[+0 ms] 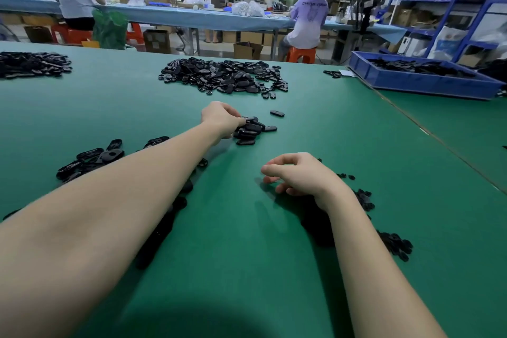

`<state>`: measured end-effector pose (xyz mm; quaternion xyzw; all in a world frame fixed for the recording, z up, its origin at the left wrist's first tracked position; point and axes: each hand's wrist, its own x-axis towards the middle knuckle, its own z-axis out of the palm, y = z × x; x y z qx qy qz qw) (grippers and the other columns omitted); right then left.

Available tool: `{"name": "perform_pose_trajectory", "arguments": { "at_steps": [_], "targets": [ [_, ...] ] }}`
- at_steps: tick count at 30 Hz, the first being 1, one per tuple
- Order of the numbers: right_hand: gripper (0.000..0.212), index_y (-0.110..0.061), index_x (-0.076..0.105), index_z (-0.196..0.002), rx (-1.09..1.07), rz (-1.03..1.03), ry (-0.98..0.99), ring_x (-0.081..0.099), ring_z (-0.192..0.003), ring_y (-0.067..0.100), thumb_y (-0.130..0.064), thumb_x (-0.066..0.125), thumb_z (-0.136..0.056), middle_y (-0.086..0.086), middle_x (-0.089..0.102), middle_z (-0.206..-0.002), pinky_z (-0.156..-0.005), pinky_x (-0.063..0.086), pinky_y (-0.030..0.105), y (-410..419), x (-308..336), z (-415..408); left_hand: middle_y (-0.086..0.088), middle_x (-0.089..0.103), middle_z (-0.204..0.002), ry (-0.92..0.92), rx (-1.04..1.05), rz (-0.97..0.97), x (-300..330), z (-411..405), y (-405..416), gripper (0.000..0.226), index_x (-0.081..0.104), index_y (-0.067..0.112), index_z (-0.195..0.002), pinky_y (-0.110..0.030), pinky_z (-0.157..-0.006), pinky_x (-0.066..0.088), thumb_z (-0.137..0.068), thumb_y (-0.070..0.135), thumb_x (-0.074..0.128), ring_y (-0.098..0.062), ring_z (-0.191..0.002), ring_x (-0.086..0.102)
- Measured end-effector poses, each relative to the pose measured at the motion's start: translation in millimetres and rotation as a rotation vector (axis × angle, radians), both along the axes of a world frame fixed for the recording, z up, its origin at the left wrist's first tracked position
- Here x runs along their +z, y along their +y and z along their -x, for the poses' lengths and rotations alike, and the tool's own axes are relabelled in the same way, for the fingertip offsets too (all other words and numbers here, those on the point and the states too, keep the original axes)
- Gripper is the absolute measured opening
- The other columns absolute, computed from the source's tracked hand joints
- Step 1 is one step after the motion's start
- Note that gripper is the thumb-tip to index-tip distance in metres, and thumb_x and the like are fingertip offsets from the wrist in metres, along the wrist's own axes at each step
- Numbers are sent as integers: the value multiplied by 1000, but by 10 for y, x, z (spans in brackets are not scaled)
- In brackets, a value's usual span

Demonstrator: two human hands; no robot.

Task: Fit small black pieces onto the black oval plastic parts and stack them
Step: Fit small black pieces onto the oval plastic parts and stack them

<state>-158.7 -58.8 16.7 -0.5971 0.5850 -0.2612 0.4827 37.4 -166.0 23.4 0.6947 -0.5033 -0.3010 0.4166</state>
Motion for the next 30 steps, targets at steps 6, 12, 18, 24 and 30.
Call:
{"name": "perform_pose_trajectory", "arguments": {
  "at_steps": [6, 12, 18, 24, 30],
  "targets": [
    [21, -15, 73, -105, 7, 0, 8, 59, -52, 5, -31, 74, -91, -7, 76, -79, -50, 45, 13, 0, -5, -3, -4, 70, -97, -22, 8, -17, -7, 46, -53, 21, 71, 20, -90, -28, -60, 55, -81, 33, 84, -18, -73, 63],
    [22, -15, 72, -105, 10, -3, 21, 59, -52, 4, -32, 74, -91, -7, 76, -77, -48, 45, 12, 12, 4, -5, -2, 68, -96, 61, -7, 34, 40, -103, 235, 26, 68, 19, -104, -25, -57, 49, -86, 37, 75, -15, -75, 64],
    [14, -24, 72, -95, 57, 84, 189, 56, -54, 2, -37, 72, -90, -12, 78, -80, -58, 43, 21, 12, 21, -95, 3, 73, -98, 238, -14, 130, -38, -334, 747, 12, 64, 24, -102, -18, -51, 49, -95, 34, 64, -7, -64, 63],
    [15, -25, 74, -96, 130, 138, 213, 59, -73, 4, -38, 71, -90, -13, 78, -79, -72, 44, 25, 76, 0, -256, 7, 71, -91, -98, -136, 60, 35, -513, 1002, 6, 70, 27, -94, -18, -60, 45, -93, 29, 64, -7, -76, 68],
    [13, -26, 75, -92, 154, 192, 262, 59, -75, 5, -38, 70, -91, -14, 78, -80, -73, 44, 26, 63, -3, -275, 10, 67, -102, -497, -176, -18, 41, -570, 1094, 18, 69, 29, -102, -26, -84, 50, -85, 29, 71, -14, -95, 64]
  ]
}}
